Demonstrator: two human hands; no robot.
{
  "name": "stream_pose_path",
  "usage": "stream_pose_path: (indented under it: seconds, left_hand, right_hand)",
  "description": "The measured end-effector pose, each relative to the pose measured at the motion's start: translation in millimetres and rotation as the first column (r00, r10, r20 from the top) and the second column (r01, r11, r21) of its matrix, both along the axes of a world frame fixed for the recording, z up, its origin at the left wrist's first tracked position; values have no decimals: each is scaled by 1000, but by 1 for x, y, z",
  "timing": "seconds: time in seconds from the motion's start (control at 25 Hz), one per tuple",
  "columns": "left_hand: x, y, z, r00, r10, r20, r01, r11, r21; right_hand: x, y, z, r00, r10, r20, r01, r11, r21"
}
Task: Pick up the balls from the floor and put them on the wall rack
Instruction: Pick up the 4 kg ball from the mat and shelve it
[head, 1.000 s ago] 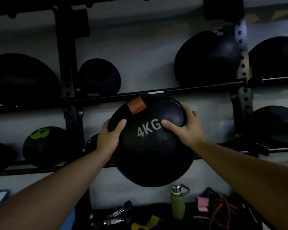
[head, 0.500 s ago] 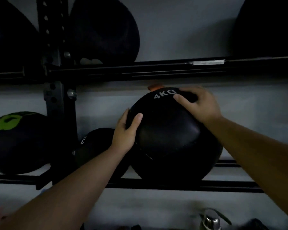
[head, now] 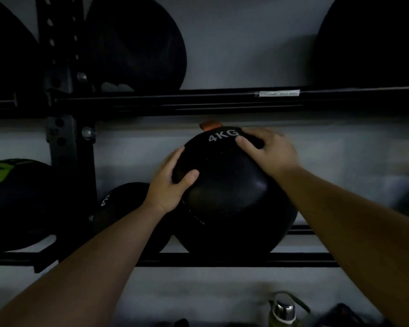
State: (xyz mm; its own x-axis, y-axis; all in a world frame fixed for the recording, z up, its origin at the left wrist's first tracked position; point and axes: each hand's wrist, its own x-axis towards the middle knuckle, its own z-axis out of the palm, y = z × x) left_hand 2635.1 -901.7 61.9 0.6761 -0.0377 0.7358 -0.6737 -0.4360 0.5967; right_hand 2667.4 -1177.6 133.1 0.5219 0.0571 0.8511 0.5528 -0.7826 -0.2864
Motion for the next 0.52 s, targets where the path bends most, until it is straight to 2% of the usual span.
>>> stream_pose_path:
  seconds: [0.08, 0.16, 0.28, 0.4, 0.52]
  left_hand:
    - [-27, 0, -4, 986, 113, -121, -108, 993, 48]
    - [-57, 2, -10, 951, 234, -204, -200, 964, 173]
    - [-111, 1, -29, 895, 408, -178, -303, 851, 428]
    - [-168, -21, -57, 897, 396, -196, -262, 834, 486]
    - [-210, -55, -67, 905, 390, -170, -244, 803, 544]
  right_hand:
    - [-18, -4, -3, 987, -149, -66, 138, 980, -144]
    - [-43, -11, -15, 969, -191, -156, 157, 966, -205]
    - [-89, -30, -53, 938, -199, -284, 123, 957, -264]
    - [-140, -59, -93, 923, -223, -313, 106, 930, -352]
    - [-184, -99, -106, 904, -246, -349, 137, 941, -310]
